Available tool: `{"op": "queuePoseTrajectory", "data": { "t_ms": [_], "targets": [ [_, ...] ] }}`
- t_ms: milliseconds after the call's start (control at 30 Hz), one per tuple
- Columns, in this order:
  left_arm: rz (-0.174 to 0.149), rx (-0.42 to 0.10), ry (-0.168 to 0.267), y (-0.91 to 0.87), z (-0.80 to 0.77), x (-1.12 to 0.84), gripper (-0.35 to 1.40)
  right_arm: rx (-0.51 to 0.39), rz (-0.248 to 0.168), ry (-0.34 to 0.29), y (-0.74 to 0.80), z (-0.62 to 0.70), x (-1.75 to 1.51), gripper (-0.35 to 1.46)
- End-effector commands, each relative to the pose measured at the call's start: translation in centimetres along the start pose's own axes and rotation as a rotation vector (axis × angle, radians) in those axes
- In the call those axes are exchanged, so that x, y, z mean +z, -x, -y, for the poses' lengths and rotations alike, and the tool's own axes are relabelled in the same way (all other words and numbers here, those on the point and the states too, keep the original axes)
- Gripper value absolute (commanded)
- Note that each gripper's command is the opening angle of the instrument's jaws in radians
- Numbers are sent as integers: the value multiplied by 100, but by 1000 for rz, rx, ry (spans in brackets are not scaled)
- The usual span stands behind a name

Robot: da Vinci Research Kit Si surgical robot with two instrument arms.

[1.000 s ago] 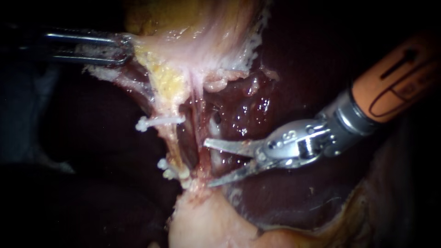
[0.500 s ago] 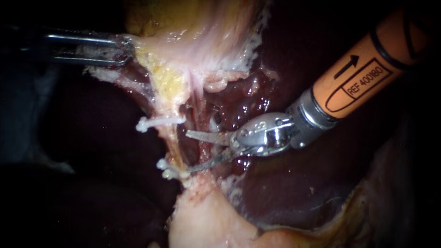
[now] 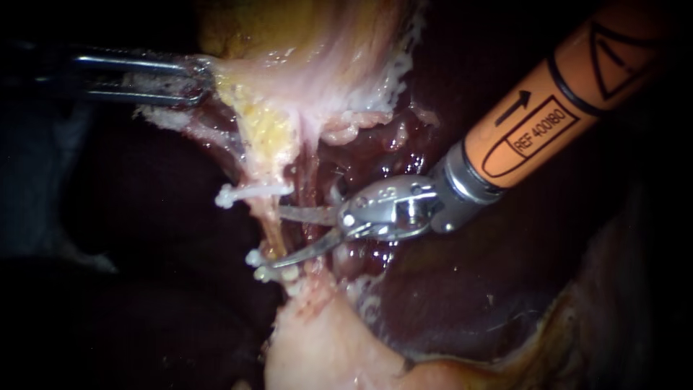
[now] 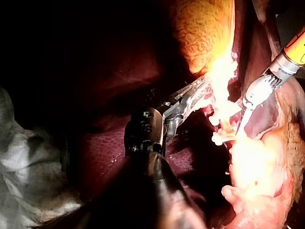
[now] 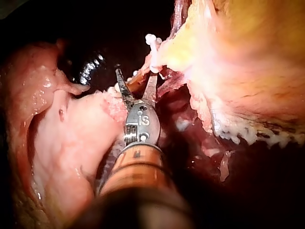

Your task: Go to the cutting position left tube

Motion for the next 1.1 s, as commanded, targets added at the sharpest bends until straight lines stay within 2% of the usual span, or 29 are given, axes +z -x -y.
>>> {"op": "queuePoseTrajectory", "data": {
  "t_ms": [33, 200, 467, 867, 967, 1100],
  "targets": [
    [1, 0, 0, 0, 0, 0, -35, 5, -2, 6, -2, 0, 4, 143],
    [2, 0, 2, 0, 0, 2, -35, 29, -1, 17, -11, 0, 25, 141],
    [2, 0, 3, 1, -1, 4, -35, 41, -33, 14, -28, 11, 50, 141],
    [2, 0, 3, 1, -1, 4, -35, 48, -96, -21, -67, 46, 44, 143],
    [2, 0, 3, 1, -1, 4, -35, 49, -103, -25, -73, 49, 42, 143],
    [2, 0, 3, 1, -1, 4, -35, 49, -103, -25, -73, 49, 41, 143]
  ]
}}
